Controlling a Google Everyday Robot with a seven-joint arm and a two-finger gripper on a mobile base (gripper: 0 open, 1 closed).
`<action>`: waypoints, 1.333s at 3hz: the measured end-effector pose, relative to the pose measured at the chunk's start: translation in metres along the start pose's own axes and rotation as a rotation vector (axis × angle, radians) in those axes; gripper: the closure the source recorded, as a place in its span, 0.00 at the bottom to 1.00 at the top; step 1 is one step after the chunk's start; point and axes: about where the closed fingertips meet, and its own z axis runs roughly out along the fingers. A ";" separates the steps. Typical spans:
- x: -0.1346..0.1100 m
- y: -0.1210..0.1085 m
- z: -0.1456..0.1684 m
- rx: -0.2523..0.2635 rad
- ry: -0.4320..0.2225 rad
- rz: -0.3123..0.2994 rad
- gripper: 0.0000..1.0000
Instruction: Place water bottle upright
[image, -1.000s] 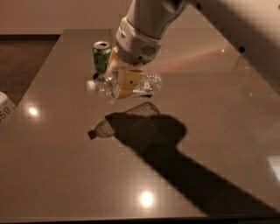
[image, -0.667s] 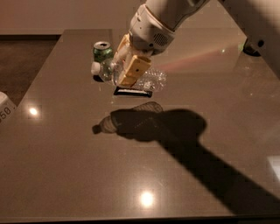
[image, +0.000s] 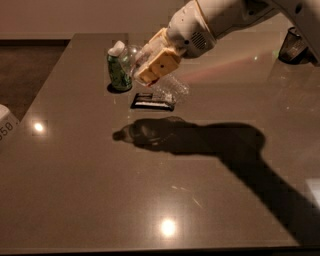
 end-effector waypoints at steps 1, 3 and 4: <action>-0.003 -0.001 -0.007 0.067 -0.065 0.045 1.00; 0.005 -0.029 -0.031 0.306 -0.179 0.133 1.00; 0.005 -0.028 -0.032 0.298 -0.176 0.130 1.00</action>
Offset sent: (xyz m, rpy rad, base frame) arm 0.0296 -0.0256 0.0149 0.2550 -0.0725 -0.3634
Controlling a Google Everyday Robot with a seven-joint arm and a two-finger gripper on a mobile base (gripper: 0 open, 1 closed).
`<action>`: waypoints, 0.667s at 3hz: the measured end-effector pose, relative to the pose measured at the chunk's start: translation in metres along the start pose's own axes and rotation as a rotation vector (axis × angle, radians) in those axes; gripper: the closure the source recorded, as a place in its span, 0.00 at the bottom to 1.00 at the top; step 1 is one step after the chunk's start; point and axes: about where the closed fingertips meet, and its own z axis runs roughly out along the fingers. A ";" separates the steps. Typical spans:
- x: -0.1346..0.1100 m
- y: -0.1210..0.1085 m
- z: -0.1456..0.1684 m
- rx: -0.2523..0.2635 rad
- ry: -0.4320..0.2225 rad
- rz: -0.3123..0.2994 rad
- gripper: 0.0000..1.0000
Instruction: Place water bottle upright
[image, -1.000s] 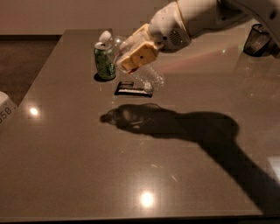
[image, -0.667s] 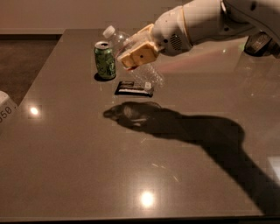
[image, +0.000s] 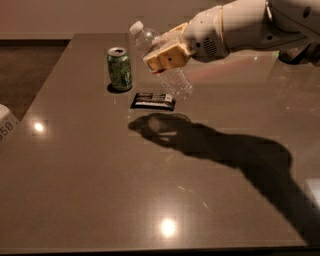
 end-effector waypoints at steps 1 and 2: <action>0.003 -0.003 -0.001 0.011 -0.018 0.017 1.00; 0.012 -0.014 -0.003 0.060 -0.077 0.053 1.00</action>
Offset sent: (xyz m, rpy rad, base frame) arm 0.0362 -0.0427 -0.0200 0.2298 -0.0241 -0.1849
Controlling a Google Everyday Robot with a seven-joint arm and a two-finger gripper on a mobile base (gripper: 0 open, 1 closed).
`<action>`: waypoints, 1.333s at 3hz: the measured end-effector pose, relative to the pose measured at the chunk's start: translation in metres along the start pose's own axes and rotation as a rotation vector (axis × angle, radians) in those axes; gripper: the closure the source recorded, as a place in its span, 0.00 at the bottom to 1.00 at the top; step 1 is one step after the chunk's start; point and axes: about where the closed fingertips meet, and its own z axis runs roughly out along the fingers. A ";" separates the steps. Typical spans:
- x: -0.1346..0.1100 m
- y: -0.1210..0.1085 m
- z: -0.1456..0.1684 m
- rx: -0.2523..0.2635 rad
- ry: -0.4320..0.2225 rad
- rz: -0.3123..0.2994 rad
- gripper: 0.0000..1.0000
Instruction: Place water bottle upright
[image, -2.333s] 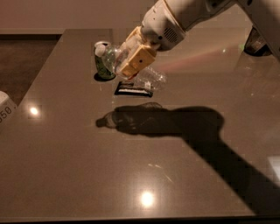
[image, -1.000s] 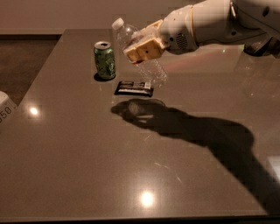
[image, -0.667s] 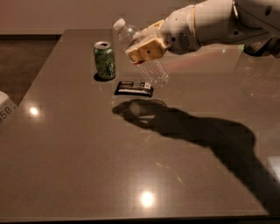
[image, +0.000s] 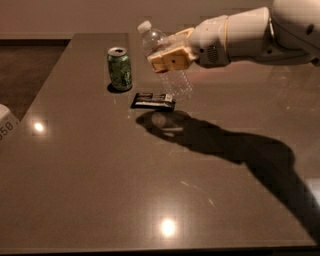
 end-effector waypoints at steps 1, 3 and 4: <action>0.012 -0.016 -0.002 0.063 -0.079 0.039 1.00; 0.026 -0.060 -0.008 0.257 -0.240 0.064 1.00; 0.034 -0.077 -0.013 0.336 -0.275 0.082 1.00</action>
Offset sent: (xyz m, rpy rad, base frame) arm 0.0624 -0.0538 -0.0174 0.2914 -0.1558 -0.2917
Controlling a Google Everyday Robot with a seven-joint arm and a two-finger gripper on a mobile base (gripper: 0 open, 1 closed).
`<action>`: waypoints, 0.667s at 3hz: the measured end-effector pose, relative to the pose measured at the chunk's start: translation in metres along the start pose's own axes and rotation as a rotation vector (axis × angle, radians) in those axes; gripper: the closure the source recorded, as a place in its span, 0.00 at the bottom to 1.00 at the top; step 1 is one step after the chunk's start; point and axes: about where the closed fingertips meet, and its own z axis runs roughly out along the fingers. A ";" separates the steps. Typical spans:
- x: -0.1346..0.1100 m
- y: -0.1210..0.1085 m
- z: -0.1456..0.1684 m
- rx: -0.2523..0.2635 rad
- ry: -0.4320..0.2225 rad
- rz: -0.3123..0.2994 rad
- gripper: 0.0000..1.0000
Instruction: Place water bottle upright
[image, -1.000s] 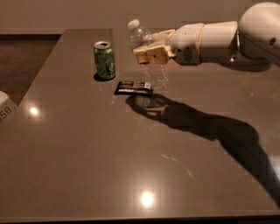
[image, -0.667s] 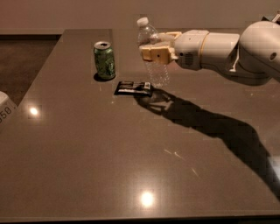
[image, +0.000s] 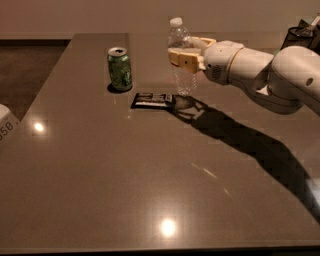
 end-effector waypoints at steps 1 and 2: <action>0.008 -0.014 -0.002 0.066 -0.027 0.030 1.00; 0.015 -0.025 -0.003 0.118 -0.052 0.051 1.00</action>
Offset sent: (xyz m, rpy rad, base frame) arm 0.0285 -0.0395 -0.0226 0.1269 -0.0166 -0.1909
